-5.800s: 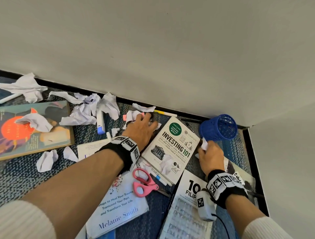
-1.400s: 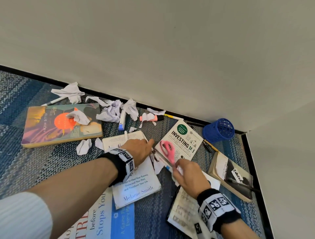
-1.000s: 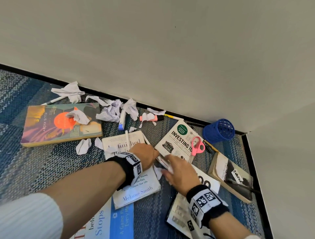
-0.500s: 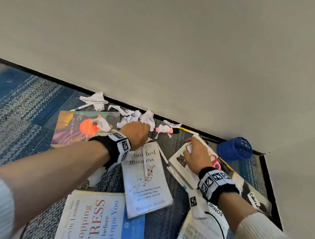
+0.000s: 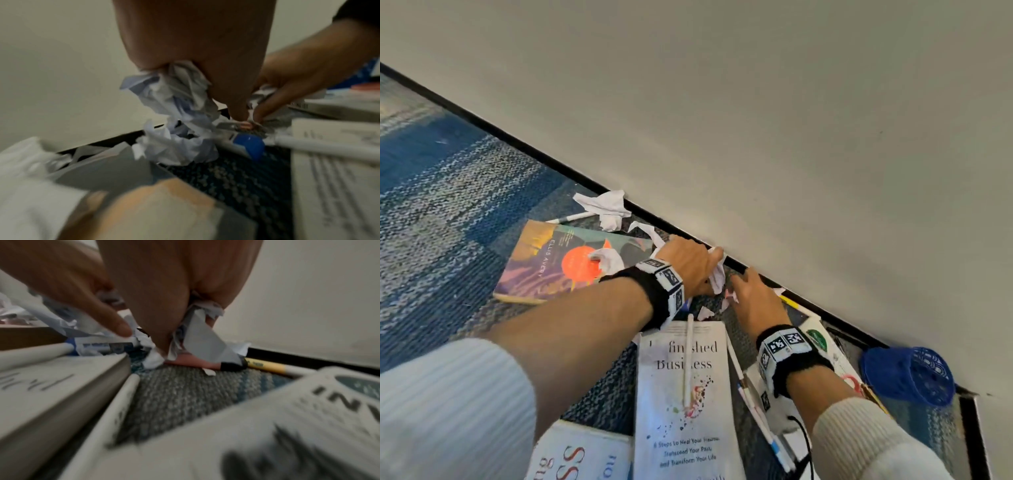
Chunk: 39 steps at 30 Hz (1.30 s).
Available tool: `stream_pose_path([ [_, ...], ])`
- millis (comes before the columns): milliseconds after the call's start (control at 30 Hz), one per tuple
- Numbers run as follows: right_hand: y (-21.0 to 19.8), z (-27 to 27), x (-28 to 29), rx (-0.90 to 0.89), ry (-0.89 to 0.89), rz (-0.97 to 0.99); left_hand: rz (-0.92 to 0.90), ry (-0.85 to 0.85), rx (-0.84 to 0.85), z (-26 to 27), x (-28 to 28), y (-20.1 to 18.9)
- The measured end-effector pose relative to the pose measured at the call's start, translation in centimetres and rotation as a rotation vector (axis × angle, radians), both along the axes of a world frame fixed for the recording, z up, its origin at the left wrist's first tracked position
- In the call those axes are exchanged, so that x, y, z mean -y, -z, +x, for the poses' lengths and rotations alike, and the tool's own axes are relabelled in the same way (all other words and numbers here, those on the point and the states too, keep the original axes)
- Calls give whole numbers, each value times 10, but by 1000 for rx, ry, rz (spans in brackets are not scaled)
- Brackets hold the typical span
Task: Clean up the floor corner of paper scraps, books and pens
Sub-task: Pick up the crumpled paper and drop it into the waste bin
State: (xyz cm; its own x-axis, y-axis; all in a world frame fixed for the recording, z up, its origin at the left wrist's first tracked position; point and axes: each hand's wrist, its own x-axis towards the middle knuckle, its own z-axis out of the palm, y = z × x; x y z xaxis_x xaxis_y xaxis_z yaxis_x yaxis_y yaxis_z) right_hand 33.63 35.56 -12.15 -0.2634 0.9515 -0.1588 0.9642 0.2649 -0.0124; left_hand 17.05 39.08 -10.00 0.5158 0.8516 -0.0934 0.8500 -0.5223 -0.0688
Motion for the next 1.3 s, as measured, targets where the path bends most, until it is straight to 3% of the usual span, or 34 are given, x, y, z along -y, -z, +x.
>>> stream_pose_path([
  [167, 7, 25, 20, -283, 218, 278, -34, -42, -40, 19, -1, 14],
  [267, 7, 44, 23, -255, 265, 376, -57, 21, -41, 24, -3, 18],
  [367, 8, 54, 15, -147, 219, 312, -69, 73, -26, 24, -5, 23],
  [467, 5, 54, 6, -30, 188, 222, -41, 51, 98, 21, -2, 29],
  [700, 9, 46, -9, 1, 134, 181, -174, -162, 567, -16, -7, 14],
  [900, -6, 22, -6, -215, 160, 239, -214, -277, 786, -45, -8, 8],
  [1000, -16, 4, 9, -347, 151, 203, -168, -281, 751, -52, -4, 1],
  [1133, -19, -16, 24, -440, 249, 87, -170, -340, 585, -68, 3, -3],
  [1300, -15, -33, 36, -230, 350, -72, -147, -347, 597, -88, 15, -7],
])
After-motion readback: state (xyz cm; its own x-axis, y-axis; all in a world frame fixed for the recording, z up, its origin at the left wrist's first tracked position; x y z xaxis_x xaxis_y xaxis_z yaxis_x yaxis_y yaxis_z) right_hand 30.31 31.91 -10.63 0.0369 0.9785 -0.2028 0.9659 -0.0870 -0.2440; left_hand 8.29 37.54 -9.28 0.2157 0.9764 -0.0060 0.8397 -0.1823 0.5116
